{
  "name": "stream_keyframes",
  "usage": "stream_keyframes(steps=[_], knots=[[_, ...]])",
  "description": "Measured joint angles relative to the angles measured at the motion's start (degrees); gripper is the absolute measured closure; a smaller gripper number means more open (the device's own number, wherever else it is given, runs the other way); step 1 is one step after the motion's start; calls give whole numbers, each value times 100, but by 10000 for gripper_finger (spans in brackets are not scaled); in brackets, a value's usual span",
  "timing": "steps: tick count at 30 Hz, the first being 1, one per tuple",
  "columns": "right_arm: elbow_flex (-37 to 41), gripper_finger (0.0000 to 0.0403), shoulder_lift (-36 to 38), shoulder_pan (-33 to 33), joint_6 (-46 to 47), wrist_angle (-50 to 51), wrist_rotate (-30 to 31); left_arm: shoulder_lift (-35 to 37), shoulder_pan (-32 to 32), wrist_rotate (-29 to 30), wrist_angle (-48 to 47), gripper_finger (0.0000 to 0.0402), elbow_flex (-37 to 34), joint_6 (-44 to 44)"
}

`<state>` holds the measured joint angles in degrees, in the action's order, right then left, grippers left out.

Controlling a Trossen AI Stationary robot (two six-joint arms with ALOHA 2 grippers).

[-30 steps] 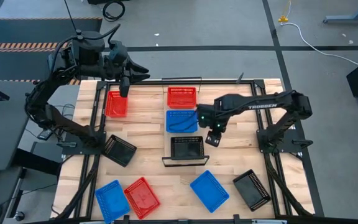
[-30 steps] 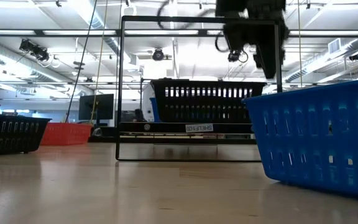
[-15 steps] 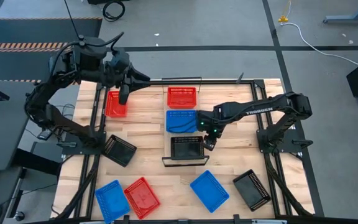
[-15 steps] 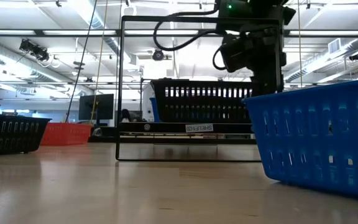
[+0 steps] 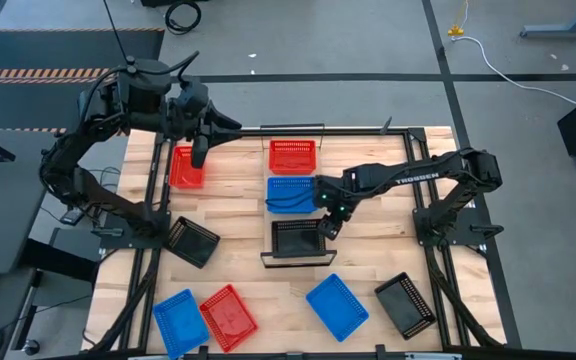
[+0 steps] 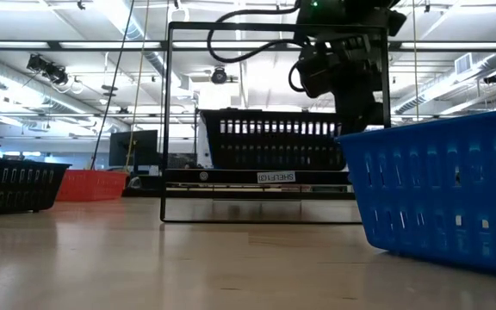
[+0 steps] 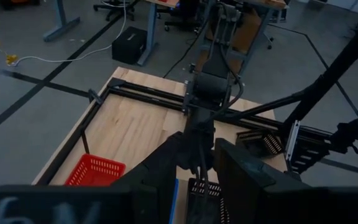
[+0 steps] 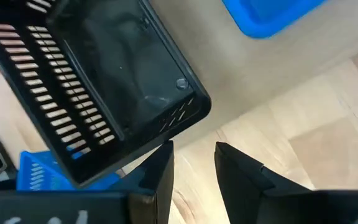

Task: Stack baskets on shelf by color
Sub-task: Stack the top red bin on the red bin on the shelf

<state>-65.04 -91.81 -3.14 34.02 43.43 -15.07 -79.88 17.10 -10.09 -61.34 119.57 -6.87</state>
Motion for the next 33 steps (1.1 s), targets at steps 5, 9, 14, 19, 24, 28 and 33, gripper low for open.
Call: stream_keyframes(steps=[5,9,14,19,24,28,33], knots=[[0,281,0,7,51,-205,-115,0,0,-1,0,285,0,-22],[-2,281,0,7,45,-60,-142,0,0,0,-14,285,0,-30],[-2,281,196,6,9,370,-228,0,0,-2,-371,285,2,-38],[-9,281,746,-11,4,776,-150,0,-42,296,-1758,285,2,45],[-11,281,1454,-11,173,1301,406,-93,-256,1427,-2850,285,0,-115],[-11,281,2021,-11,392,1670,932,50,-310,1748,-2903,285,-316,-1067],[-11,281,2662,-11,886,1804,1378,239,-277,1753,-2871,283,-1540,-1706]])
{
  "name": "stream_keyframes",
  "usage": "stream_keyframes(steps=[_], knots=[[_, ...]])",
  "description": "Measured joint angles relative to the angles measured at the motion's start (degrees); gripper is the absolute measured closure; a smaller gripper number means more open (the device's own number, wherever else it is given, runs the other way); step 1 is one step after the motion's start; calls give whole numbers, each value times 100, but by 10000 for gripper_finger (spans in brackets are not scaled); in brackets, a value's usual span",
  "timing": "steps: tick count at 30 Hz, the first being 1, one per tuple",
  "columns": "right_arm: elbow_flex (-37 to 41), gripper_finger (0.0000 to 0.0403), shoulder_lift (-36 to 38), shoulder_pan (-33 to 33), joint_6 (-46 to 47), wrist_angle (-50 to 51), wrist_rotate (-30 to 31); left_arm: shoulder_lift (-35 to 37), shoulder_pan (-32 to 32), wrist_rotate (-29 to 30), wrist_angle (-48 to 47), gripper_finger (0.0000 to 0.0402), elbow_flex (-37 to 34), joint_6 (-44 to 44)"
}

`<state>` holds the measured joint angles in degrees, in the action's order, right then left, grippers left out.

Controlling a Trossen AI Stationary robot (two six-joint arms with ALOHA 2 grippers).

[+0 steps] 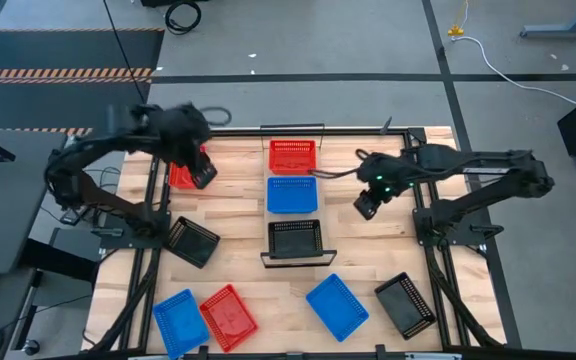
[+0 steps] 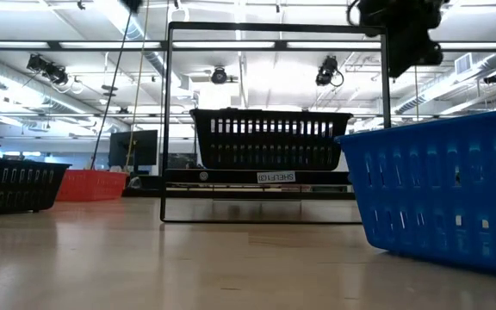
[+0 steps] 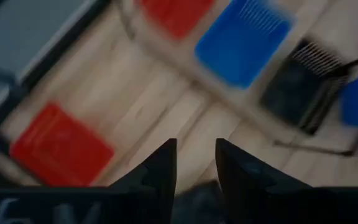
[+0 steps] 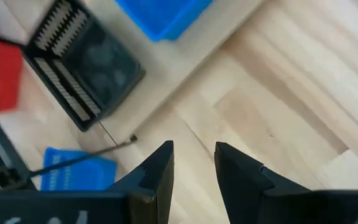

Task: Stack baskets on shelf by color
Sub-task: Stack the top red bin on the red bin on the shelf

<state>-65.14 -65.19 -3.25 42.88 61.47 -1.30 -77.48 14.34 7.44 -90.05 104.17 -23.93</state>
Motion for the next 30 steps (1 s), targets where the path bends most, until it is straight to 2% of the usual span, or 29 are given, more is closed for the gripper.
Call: stream_keyframes(steps=[4,8,12,18,25,30], knots=[[0,281,383,0,216,-4,238,75,238,411,47,270,-1418,-332],[0,281,626,0,218,-2,297,55,627,493,722,249,-2769,-619],[0,281,742,2,196,2,269,58,1075,473,1569,224,-3642,-1284],[0,281,789,22,-113,-2,98,62,1836,477,2486,187,-4200,-1921],[0,281,789,22,-431,-41,52,-12,2581,505,3196,163,-4539,-1903],[0,281,787,22,-473,-52,51,-499,2921,593,3439,163,-4585,-1434]])
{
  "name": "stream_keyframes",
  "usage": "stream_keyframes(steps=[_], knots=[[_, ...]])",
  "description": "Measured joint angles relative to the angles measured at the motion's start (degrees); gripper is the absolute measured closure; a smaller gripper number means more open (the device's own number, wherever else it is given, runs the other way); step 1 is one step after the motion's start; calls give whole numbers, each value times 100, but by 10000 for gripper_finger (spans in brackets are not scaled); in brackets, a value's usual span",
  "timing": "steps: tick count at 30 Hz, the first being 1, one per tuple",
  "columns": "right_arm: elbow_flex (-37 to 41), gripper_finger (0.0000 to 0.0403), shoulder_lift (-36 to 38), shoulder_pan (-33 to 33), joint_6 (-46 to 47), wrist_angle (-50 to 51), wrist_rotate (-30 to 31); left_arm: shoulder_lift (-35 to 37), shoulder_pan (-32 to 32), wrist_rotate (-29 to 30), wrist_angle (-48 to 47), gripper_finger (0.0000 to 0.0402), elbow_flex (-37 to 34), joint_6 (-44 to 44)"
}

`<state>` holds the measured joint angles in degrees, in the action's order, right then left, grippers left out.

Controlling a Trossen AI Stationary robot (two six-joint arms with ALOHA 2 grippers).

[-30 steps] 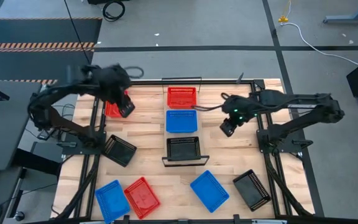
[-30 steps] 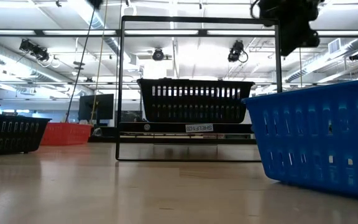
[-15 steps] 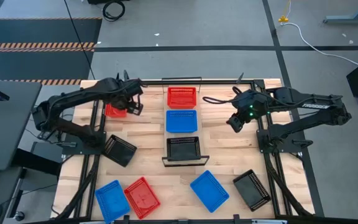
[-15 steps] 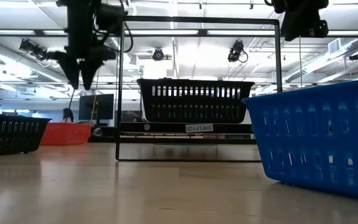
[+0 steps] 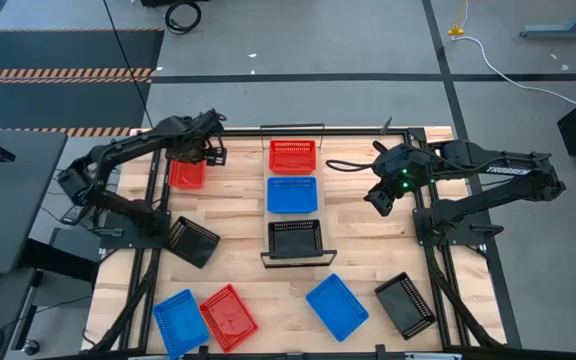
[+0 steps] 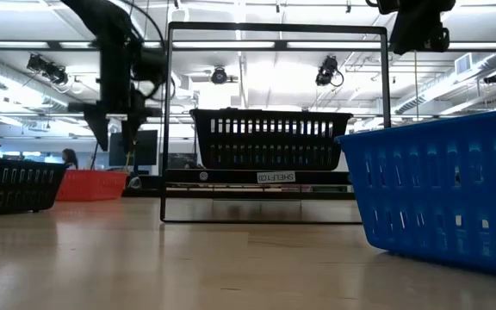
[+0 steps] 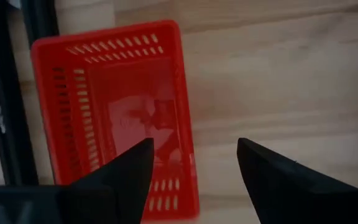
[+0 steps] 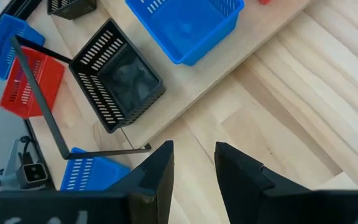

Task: Stack baskets on shelf by color
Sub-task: Stack the top red bin on the red bin on the shelf

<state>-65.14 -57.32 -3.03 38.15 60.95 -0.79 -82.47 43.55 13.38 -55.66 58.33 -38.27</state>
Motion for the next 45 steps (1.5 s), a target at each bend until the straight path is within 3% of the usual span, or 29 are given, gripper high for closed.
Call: stream_keyframes(steps=[9,13,16,21,22,29,35,40,42,45], knots=[[0,281,0,-15,339,0,173,-1307,270,-37,182,163,0,476],[0,281,0,-15,396,0,229,-1672,291,-340,212,188,0,916],[0,281,0,-15,430,0,261,-1691,286,-509,168,239,0,1084],[0,281,-2,-15,377,2,465,-1496,291,-542,40,373,62,1339],[0,281,-2,-17,338,4,496,-1436,291,-552,17,386,92,1390],[0,281,-2,-224,192,241,740,-769,95,-572,-802,395,699,1673],[0,281,-4,-600,-170,264,721,8,-581,-804,-1708,396,1653,1951],[0,281,-4,-931,-444,68,721,355,-1310,-2058,-1692,396,2387,2831],[0,281,-4,-1041,-488,-61,721,366,-1648,-2172,-1531,396,2708,3358],[0,281,-4,-1170,-548,-270,704,380,-2073,-1887,-764,396,3032,4119]])
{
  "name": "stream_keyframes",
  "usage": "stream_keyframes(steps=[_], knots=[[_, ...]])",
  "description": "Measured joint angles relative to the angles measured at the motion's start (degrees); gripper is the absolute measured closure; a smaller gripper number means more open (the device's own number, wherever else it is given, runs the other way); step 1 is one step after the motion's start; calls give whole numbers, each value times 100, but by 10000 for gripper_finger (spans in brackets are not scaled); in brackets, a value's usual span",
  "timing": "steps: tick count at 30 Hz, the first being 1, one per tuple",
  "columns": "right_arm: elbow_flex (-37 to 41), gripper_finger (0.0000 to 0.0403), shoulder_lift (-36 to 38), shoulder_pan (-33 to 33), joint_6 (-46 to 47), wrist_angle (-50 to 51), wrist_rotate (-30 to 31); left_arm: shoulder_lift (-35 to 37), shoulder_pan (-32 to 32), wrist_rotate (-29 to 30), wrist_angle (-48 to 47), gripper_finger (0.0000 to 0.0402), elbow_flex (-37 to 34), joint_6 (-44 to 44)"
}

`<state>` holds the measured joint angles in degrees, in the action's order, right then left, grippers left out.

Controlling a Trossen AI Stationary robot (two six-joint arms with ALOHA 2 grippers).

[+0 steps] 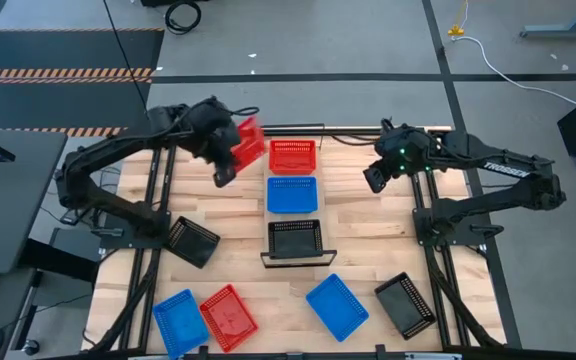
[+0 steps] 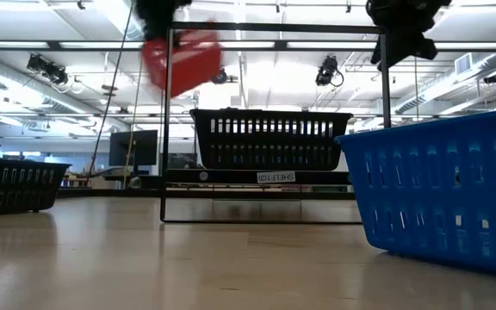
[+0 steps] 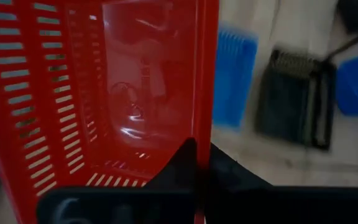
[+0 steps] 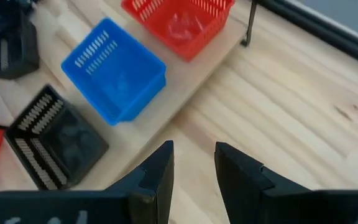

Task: Stack baskets on shelf by color
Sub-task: Stack the top red bin on the red bin on the shelf

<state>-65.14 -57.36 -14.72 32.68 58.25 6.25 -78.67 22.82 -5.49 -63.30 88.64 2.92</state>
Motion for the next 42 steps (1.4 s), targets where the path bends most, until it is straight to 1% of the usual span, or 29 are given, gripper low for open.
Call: stream_keyframes(steps=[4,6,9,11,14,17,19,25,34,36,39,42], knots=[[0,281,0,-56,-140,-130,-32,-105,-272,417,1219,396,20,973],[0,281,0,-52,-193,-171,-44,-293,-281,450,1385,396,17,1432],[0,281,0,-52,-244,-182,-165,-739,-250,467,1455,396,5,1835],[0,281,0,-52,-227,-195,-258,-1076,-242,467,1565,396,-5,1928],[0,281,0,-52,-68,-189,-318,-1525,-250,462,2067,396,-5,1953],[0,281,0,-52,75,-157,-414,-1872,-283,443,2669,396,-5,1920],[0,281,0,-52,173,-149,-543,-2025,-286,435,2890,396,-5,1925],[0,281,0,-46,368,-140,-741,-2374,-279,418,2864,395,-5,1924],[0,281,0,-46,379,-141,-740,-2656,-274,442,2772,383,-2,2064],[0,281,0,-46,403,-144,-740,-2701,-274,564,2866,382,8,2074],[0,281,0,-46,466,-147,-740,-2721,-274,763,2737,384,-2,2095],[0,281,2,-46,467,-147,-740,-2719,-263,825,2747,388,2,2197]])
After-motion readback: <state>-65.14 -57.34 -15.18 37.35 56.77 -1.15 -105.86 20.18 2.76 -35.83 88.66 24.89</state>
